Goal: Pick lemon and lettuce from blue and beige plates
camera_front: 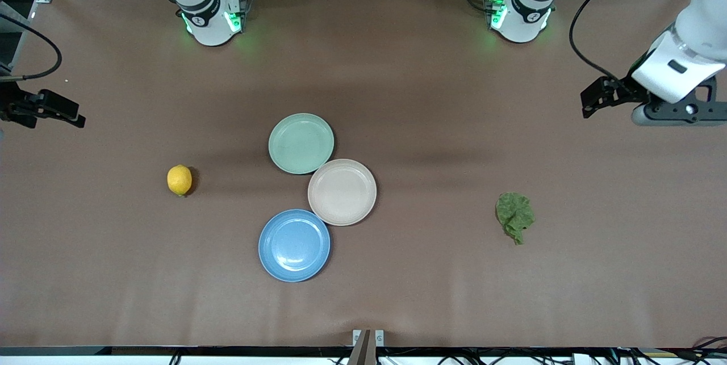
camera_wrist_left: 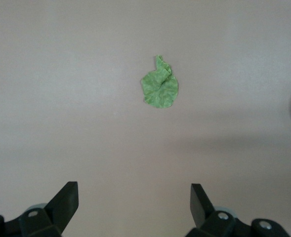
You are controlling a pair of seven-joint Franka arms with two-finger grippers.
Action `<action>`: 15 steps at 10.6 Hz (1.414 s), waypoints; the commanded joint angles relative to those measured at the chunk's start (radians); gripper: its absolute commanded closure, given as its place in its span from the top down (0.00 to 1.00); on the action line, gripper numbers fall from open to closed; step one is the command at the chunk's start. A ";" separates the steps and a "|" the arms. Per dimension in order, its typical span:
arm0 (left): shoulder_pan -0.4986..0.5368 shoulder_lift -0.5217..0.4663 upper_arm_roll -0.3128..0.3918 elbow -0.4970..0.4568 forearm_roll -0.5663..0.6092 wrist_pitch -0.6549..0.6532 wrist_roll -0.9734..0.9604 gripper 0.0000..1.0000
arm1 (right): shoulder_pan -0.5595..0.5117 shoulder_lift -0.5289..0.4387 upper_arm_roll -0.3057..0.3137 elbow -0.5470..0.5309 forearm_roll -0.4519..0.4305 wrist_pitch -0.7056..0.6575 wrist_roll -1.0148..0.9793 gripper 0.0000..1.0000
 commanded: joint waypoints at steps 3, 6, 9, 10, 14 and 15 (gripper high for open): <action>0.021 0.004 -0.010 0.070 -0.027 -0.088 0.029 1.00 | 0.000 -0.027 0.015 0.006 -0.006 -0.011 0.038 1.00; 0.023 0.002 -0.004 0.072 -0.047 -0.096 0.029 1.00 | 0.003 -0.021 0.013 0.006 -0.006 -0.009 0.037 1.00; 0.043 0.001 -0.010 0.072 -0.047 -0.095 0.029 1.00 | 0.005 -0.018 0.012 0.005 -0.016 -0.008 0.035 1.00; 0.043 0.001 -0.010 0.072 -0.047 -0.096 0.029 1.00 | 0.003 -0.017 0.010 0.005 -0.021 -0.008 0.034 1.00; 0.036 0.014 -0.010 0.093 -0.050 -0.096 0.027 1.00 | 0.003 -0.017 0.009 0.002 -0.021 0.014 0.028 1.00; 0.035 0.014 -0.010 0.095 -0.058 -0.096 0.026 1.00 | 0.003 -0.015 0.009 0.000 -0.021 0.027 0.028 1.00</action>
